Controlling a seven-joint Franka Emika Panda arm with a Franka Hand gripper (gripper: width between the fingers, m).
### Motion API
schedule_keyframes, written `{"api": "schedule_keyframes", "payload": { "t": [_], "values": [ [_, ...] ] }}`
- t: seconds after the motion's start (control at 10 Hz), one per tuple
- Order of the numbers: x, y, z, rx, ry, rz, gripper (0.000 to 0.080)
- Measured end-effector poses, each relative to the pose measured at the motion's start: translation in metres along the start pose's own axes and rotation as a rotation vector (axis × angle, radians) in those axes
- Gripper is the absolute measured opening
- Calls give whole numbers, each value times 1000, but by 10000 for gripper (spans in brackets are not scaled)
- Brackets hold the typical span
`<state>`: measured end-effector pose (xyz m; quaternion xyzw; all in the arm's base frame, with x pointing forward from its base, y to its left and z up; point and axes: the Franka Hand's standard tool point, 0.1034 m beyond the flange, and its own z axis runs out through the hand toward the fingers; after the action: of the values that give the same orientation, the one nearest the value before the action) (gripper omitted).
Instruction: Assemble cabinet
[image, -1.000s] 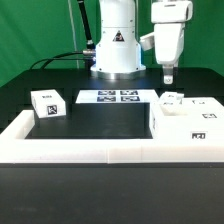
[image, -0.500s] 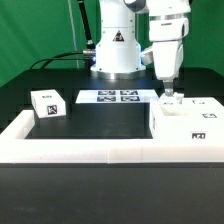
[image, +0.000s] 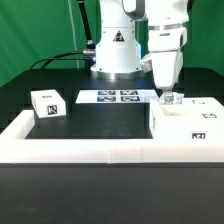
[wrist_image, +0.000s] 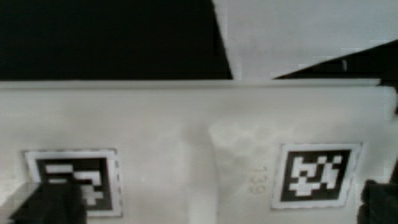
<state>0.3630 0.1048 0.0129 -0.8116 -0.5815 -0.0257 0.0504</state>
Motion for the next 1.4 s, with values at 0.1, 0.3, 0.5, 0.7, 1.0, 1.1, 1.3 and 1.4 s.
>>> {"api": "schedule_keyframes", "payload": {
  "t": [0.1, 0.3, 0.5, 0.7, 1.0, 1.1, 1.3, 1.4],
  "values": [
    [0, 0, 0, 0, 0, 0, 677],
    [0, 0, 0, 1, 0, -1, 542],
    [0, -1, 1, 3, -1, 0, 224],
    [0, 0, 0, -5, 7, -7, 66],
    [1, 1, -1, -7, 8, -16, 67],
    [2, 1, -2, -12, 10, -29, 67],
    [5, 3, -10, -27, 6, -47, 67],
    [6, 6, -18, -35, -6, -61, 67]
  ]
}}
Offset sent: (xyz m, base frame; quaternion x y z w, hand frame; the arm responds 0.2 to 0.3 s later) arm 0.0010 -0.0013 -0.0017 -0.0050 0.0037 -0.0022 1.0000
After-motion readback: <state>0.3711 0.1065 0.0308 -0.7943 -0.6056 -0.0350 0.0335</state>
